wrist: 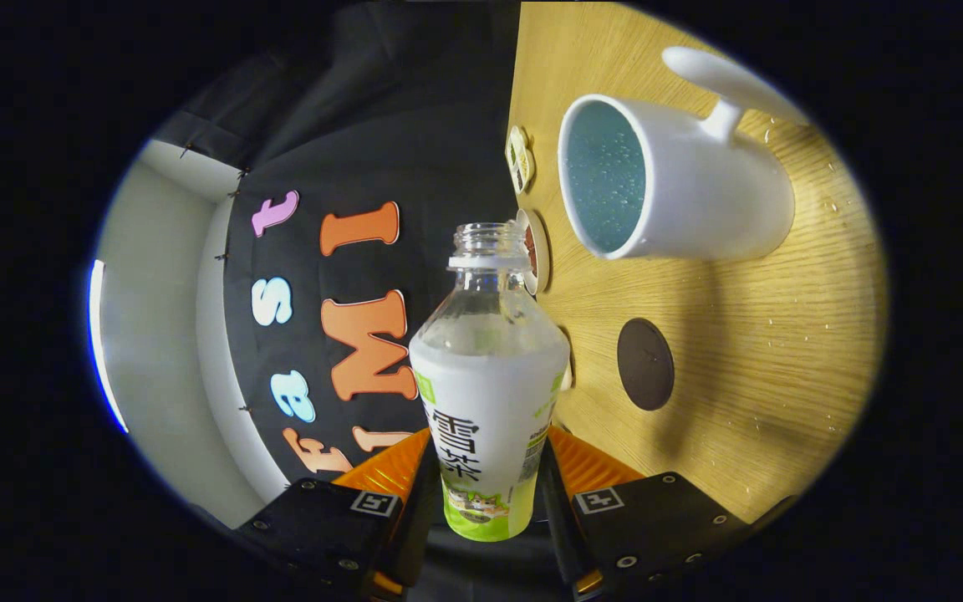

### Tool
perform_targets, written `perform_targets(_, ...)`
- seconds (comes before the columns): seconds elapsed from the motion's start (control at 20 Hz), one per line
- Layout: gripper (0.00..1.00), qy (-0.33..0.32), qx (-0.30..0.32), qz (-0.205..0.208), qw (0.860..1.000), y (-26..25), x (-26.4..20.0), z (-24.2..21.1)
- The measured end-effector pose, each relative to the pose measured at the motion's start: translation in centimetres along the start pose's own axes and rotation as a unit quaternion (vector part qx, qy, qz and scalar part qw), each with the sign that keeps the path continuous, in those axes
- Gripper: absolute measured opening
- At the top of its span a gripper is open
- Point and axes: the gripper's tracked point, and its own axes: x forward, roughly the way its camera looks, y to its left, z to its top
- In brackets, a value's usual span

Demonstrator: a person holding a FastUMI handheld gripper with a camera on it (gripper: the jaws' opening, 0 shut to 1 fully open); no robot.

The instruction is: Take the bottle from table, then pour the juice into the cup, finally place the bottle on the coaster

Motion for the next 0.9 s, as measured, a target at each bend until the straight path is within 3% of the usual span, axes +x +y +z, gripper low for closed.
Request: perform_targets(0.9,0.62,-0.018,0.042,-0.004,0.999,0.8,-0.2,3.0)
